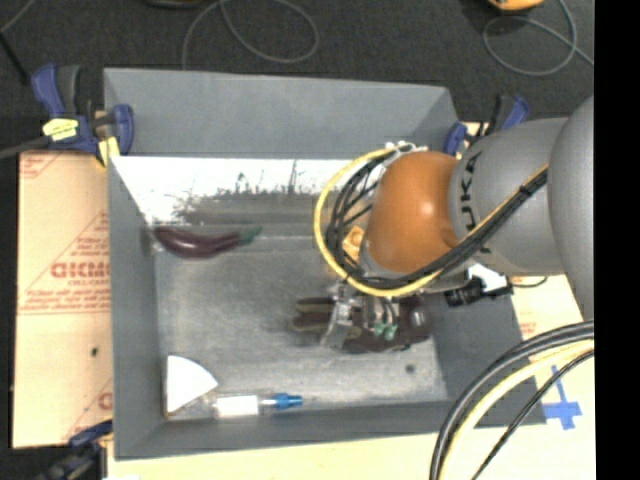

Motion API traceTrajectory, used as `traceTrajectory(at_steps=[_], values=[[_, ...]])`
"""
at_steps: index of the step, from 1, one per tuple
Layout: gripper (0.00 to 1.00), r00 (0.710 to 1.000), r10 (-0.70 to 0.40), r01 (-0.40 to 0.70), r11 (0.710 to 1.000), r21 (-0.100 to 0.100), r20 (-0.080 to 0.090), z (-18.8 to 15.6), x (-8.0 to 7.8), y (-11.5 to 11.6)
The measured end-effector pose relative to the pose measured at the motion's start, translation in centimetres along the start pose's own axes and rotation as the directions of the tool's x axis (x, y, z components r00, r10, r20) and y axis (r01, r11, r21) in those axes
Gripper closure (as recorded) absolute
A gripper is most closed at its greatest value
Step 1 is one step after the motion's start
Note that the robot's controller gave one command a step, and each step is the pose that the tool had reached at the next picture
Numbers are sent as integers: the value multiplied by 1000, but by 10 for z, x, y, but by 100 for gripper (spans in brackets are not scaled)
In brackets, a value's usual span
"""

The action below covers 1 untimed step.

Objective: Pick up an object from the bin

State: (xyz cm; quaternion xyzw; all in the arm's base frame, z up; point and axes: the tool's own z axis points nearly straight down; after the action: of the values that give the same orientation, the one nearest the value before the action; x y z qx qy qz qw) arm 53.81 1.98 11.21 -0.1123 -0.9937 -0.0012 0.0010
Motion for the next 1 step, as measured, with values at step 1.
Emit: traceTrajectory(at_steps=[1], values=[[100, 1000, 1, -1, 1000, 0, 3, -16, -2, -2]])
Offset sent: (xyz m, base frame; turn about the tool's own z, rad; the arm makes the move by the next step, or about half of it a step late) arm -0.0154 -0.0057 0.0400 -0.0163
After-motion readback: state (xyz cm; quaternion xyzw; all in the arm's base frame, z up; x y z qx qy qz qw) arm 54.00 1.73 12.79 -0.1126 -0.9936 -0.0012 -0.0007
